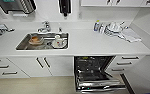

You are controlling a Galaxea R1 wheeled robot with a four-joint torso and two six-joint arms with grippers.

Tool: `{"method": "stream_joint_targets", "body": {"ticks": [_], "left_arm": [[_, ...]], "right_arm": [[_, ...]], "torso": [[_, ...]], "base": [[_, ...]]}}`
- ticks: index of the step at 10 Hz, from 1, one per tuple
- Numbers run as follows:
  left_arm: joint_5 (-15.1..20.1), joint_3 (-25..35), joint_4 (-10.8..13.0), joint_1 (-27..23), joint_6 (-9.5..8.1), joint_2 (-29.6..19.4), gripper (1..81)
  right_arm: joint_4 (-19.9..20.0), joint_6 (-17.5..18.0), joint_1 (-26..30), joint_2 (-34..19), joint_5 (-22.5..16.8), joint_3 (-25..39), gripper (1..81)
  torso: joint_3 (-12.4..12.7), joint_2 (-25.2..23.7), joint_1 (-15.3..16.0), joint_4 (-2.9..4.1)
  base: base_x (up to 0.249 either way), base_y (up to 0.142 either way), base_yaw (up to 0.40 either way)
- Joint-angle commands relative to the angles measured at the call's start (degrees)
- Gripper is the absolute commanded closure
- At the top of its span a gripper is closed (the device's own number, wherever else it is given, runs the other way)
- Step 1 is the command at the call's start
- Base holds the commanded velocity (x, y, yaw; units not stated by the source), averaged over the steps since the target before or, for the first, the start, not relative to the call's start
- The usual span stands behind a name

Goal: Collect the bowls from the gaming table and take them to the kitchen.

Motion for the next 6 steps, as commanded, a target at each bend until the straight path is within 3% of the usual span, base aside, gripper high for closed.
{"method": "stream_joint_targets", "body": {"ticks": [1,4,6], "left_arm": [[-14.97,-9.34,10.69,14.24,0.25,1.31,1.0],[-21.30,-19.18,10.95,20.74,0.34,6.14,1.0],[-24.20,-26.22,11.83,24.96,0.34,11.42,1.0]], "right_arm": [[5.78,1.26,14.65,-5.84,-10.35,11.17,81.1],[10.18,1.26,24.58,-3.12,-16.32,11.26,81.1],[13.52,1.62,32.14,2.77,-21.42,10.56,81.1]], "torso": [[0.00,0.00,0.00,0.00],[0.00,0.00,0.00,0.00],[0.00,0.00,0.00,0.00]], "base": [[0.000,0.000,0.000],[0.000,0.000,0.000],[0.000,0.000,0.000]]}}
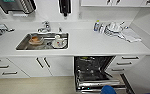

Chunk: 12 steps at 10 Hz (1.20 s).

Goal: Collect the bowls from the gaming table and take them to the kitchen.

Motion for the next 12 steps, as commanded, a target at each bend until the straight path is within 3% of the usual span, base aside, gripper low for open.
{"method": "stream_joint_targets", "body": {"ticks": [1,4,6,8,12], "left_arm": [[-5.65,-10.04,4.36,9.07,0.19,9.12,1.0],[-5.65,-21.81,4.44,14.79,0.19,20.10,1.0],[-5.65,-28.83,4.79,17.25,0.28,25.71,1.0],[-5.65,-30.78,4.88,18.40,0.27,27.40,1.0],[-5.21,-31.22,4.88,19.36,0.19,28.98,1.0]], "right_arm": [[6.87,0.87,14.23,7.29,-11.52,-0.79,81.1],[6.87,5.26,16.52,21.18,-9.94,-17.22,81.1],[6.87,5.70,18.71,29.24,-10.73,-29.13,81.1],[6.43,5.70,21.27,35.14,-11.61,-38.99,81.1],[7.04,5.79,26.01,40.07,-14.68,-51.03,81.1]], "torso": [[0.00,0.00,0.00,0.00],[0.00,0.00,0.00,0.00],[0.00,0.00,0.00,0.00],[0.00,0.00,0.00,0.00],[0.00,0.00,0.00,0.00]], "base": [[0.000,0.000,0.000],[0.000,0.000,0.000],[0.000,0.000,0.000],[0.000,0.000,0.000],[0.000,0.000,0.000]]}}
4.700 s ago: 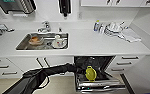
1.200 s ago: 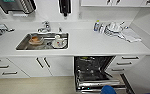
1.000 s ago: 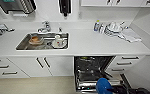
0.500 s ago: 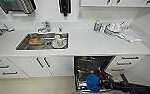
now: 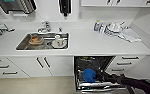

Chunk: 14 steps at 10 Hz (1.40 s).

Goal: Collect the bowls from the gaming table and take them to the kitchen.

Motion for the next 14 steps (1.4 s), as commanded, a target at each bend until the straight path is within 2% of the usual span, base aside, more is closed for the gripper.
{"method": "stream_joint_targets", "body": {"ticks": [1,3,4,5,6,7,9,10,11,14], "left_arm": [[3.85,-0.49,1.05,1.94,0.13,0.99,1.0],[4.11,-3.65,0.88,2.30,0.04,3.45,1.0],[5.34,-5.67,0.88,2.30,-0.31,4.59,1.0],[5.61,-7.69,0.35,2.29,-0.49,5.91,1.0],[5.61,-8.57,0.26,2.04,-0.58,6.35,1.0],[5.61,-9.53,-0.78,1.86,-1.01,6.62,1.0],[5.70,-11.20,-7.18,0.37,-2.77,7.67,1.0],[5.70,-11.99,-8.86,0.01,-2.77,8.02,1.0],[5.70,-12.44,-9.23,-0.16,-2.77,8.29,1.0],[5.61,-12.44,-9.23,-0.43,-3.04,7.85,1.0]], "right_arm": [[2.29,1.02,14.54,4.91,-4.88,-11.54,81.1],[2.38,1.11,16.65,5.17,-5.67,-13.47,81.1],[2.99,1.11,17.28,4.65,-5.67,-13.29,81.1],[4.82,1.02,17.37,3.09,-5.84,-12.44,1.0],[4.92,1.02,16.67,0.78,-6.64,-9.69,1.0],[5.01,1.02,15.96,-3.82,-10.27,-4.31,1.0],[5.10,0.85,12.45,-14.28,-18.65,6.77,1.0],[5.18,0.85,9.82,-18.93,-19.73,11.60,1.0],[7.00,0.94,7.00,-23.69,-19.73,15.32,1.0],[12.31,0.85,-1.17,-29.54,-19.30,18.79,1.0]], "torso": [[0.00,0.00,0.00,0.00],[0.00,0.00,0.00,0.00],[0.00,0.00,0.00,0.00],[0.00,0.00,0.00,0.00],[0.00,0.00,0.00,0.00],[0.00,0.00,0.00,0.00],[0.00,0.00,0.00,0.00],[0.00,0.00,0.00,0.00],[0.00,0.00,0.00,0.00],[0.00,0.00,0.00,0.00]], "base": [[0.000,0.000,0.000],[0.000,0.000,0.000],[0.000,0.000,0.000],[0.000,0.000,0.000],[0.000,0.000,0.000],[0.000,0.000,0.000],[0.000,0.000,0.000],[0.000,0.000,0.000],[0.000,0.000,0.000],[0.000,0.000,0.000]]}}
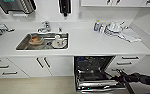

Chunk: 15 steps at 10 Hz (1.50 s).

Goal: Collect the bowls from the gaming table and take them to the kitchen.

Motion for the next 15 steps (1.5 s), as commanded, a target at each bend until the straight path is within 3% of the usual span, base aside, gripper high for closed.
{"method": "stream_joint_targets", "body": {"ticks": [1,3,5,7,9,11,13,15], "left_arm": [[3.88,0.23,-0.25,2.05,-0.09,-0.21,1.0],[3.88,0.23,-0.69,1.70,-0.09,-0.38,1.0],[3.97,0.23,-3.41,1.08,-0.09,-0.82,1.0],[3.97,0.32,-3.76,0.37,-0.18,-1.61,1.0],[3.97,0.32,-6.14,-0.33,-0.62,-2.41,1.0],[3.97,0.32,-6.31,-0.50,-0.70,-2.49,1.0],[3.97,0.32,-6.31,-0.50,-0.70,-2.58,1.0],[3.97,0.40,-6.84,-0.33,-0.70,-3.02,1.0]], "right_arm": [[8.75,0.04,-6.01,-9.60,-4.65,8.13,1.0],[10.86,-0.05,-11.46,-9.25,-4.39,8.21,1.0],[10.86,0.04,-15.60,-7.67,-4.12,7.34,1.0],[11.74,0.04,-19.82,-6.00,-2.63,4.52,1.0],[12.95,0.22,-23.95,-3.20,-0.17,-0.03,1.0],[16.57,0.13,-26.59,-0.29,1.77,-3.74,1.0],[21.58,0.22,-26.95,4.11,4.32,-10.86,1.0],[23.77,0.22,-26.51,9.27,6.34,-18.12,1.0]], "torso": [[0.00,-5.73,3.69,0.00],[0.00,-7.11,4.52,0.00],[0.02,-10.87,6.84,0.00],[0.05,-14.87,9.33,0.00],[0.05,-18.84,11.78,0.00],[0.09,-22.98,14.36,0.00],[0.11,-27.42,17.13,0.00],[0.13,-31.59,19.71,0.00]], "base": [[0.000,0.000,0.000],[0.000,0.000,0.000],[0.000,0.000,0.000],[0.000,0.000,0.000],[0.000,0.000,0.000],[0.000,0.000,0.000],[0.000,0.000,0.000],[0.000,0.000,0.000]]}}
